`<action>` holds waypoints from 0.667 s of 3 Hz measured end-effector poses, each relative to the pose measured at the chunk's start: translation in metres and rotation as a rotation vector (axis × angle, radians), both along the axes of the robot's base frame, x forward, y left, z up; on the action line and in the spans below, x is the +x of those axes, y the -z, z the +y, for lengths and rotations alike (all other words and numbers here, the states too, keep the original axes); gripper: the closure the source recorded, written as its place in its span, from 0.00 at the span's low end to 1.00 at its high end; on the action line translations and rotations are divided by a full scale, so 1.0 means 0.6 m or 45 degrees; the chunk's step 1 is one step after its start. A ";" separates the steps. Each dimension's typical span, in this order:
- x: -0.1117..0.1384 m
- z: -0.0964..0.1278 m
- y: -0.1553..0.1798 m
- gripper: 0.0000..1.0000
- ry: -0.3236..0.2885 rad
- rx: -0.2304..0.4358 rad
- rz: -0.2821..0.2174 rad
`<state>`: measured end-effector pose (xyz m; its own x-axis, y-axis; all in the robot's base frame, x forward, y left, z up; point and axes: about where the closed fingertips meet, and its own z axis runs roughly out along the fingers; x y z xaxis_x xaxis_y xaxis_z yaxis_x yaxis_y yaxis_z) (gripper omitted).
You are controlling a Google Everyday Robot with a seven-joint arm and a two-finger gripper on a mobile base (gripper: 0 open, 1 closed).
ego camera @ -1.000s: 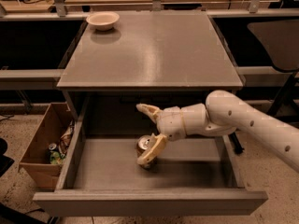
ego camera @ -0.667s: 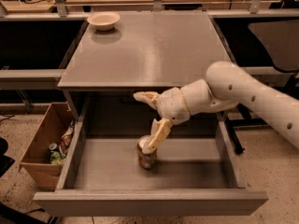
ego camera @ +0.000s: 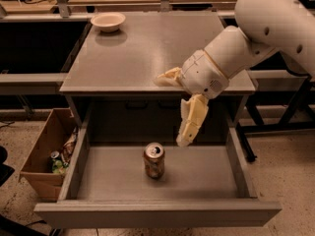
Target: Place orange can into top drawer
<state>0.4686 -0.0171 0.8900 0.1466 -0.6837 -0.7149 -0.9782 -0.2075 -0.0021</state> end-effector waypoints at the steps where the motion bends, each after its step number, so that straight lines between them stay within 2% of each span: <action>1: -0.031 -0.087 -0.050 0.00 0.153 -0.283 -0.074; 2: -0.032 -0.102 -0.071 0.00 0.195 -0.368 -0.158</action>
Offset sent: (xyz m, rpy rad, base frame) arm -0.0156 -0.0411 0.0255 -0.1753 -0.0402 -0.0829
